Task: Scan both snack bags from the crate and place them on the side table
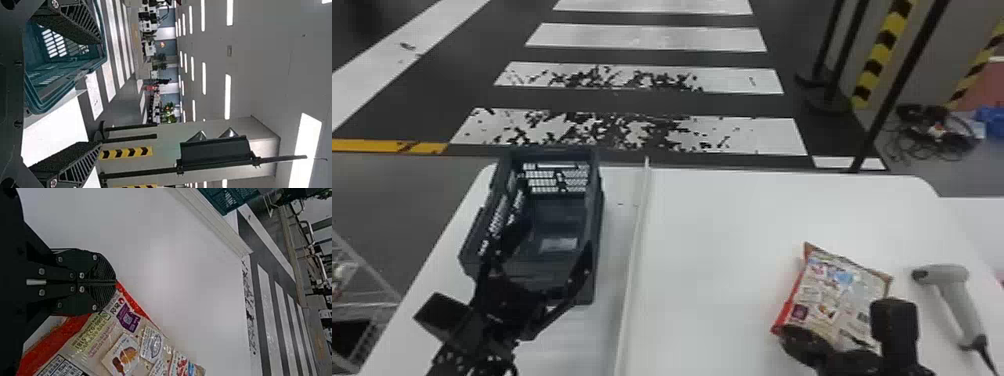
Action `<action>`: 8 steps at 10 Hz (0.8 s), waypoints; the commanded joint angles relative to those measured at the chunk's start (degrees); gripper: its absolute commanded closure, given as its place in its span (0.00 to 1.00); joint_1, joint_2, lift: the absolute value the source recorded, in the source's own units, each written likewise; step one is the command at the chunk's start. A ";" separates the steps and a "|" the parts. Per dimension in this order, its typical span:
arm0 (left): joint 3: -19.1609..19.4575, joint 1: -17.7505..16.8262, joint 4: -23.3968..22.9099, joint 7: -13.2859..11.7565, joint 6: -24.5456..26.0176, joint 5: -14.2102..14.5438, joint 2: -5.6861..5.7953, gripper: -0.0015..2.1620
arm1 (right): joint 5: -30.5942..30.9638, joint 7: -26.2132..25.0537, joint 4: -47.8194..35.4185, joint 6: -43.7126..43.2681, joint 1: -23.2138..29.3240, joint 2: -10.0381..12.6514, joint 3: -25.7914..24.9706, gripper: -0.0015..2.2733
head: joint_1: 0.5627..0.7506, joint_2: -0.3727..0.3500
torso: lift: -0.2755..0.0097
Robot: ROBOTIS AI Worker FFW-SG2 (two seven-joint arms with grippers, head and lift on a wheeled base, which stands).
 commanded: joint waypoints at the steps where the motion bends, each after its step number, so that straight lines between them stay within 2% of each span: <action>1: -0.09 0.00 0.05 0.00 0.00 0.01 0.00 0.04 | 0.92 -0.08 -0.35 0.37 0.19 0.31 -0.92 0.99 | 0.70 0.51 | 0.62; 8: -0.18 0.09 0.05 -0.09 0.00 0.01 0.00 0.04 | 4.26 -0.61 -3.95 5.82 0.63 0.31 -3.30 0.99 | 0.70 0.42 | 0.62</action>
